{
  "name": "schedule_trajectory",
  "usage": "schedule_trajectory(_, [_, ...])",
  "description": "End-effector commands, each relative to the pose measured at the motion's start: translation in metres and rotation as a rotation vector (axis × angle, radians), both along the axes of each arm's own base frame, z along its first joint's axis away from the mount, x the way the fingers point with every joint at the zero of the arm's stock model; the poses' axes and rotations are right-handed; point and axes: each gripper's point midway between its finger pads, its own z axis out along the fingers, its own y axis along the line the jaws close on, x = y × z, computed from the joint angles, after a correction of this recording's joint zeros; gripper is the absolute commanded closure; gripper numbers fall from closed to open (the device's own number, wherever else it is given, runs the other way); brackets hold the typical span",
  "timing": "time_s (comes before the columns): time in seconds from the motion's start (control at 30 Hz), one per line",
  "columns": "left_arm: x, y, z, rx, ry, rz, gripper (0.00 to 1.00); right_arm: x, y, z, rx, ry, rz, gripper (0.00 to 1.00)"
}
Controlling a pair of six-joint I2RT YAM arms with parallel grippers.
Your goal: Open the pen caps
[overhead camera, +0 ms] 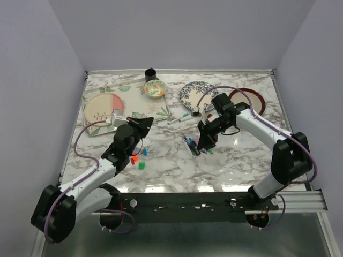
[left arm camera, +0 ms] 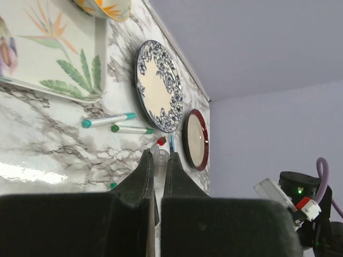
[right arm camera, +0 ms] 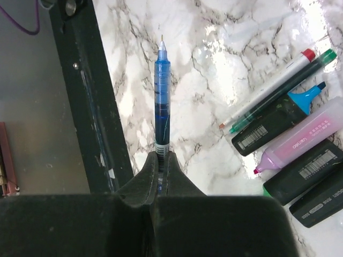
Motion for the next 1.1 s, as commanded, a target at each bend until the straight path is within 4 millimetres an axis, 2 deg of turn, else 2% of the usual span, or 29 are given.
schedule_trajectory(0.0, [-0.009, 0.038, -0.026, 0.079, 0.064, 0.114, 1.0, -0.006, -0.007, -0.015, -0.097, 0.027, -0.017, 0.99])
schedule_trajectory(0.07, [-0.014, 0.042, -0.033, 0.144, 0.096, 0.104, 1.0, 0.002, -0.011, -0.02, -0.132, -0.004, -0.044, 0.99])
schedule_trajectory(0.1, [-0.02, 0.047, -0.045, 0.23, 0.147, 0.091, 1.0, 0.005, -0.012, -0.02, -0.141, -0.015, -0.059, 0.99])
schedule_trajectory(0.17, [-0.028, 0.052, -0.06, 0.309, 0.193, 0.07, 1.0, 0.01, -0.014, -0.021, -0.156, -0.037, -0.077, 0.99])
schedule_trajectory(0.2, [-0.037, 0.058, -0.076, 0.361, 0.252, 0.065, 1.0, 0.011, -0.013, -0.021, -0.158, -0.041, -0.079, 0.99])
schedule_trajectory(0.3, [-0.053, 0.07, -0.101, 0.472, 0.331, 0.044, 1.0, 0.012, -0.014, -0.022, -0.164, -0.038, -0.084, 0.99])
schedule_trajectory(0.4, [-0.062, 0.082, -0.114, 0.548, 0.363, 0.046, 0.96, 0.013, -0.014, -0.024, -0.167, -0.035, -0.084, 1.0])
schedule_trajectory(0.57, [-0.067, 0.094, -0.121, 0.646, 0.388, 0.045, 0.88, 0.014, -0.015, -0.027, -0.178, -0.031, -0.088, 1.0])
schedule_trajectory(0.9, [-0.073, 0.095, -0.144, 0.716, 0.456, -0.004, 0.82, 0.02, -0.019, -0.034, -0.217, -0.036, -0.117, 0.99])
schedule_trajectory(1.07, [-0.073, 0.096, -0.146, 0.727, 0.457, -0.007, 0.7, 0.03, -0.022, -0.04, -0.251, -0.046, -0.173, 1.0])
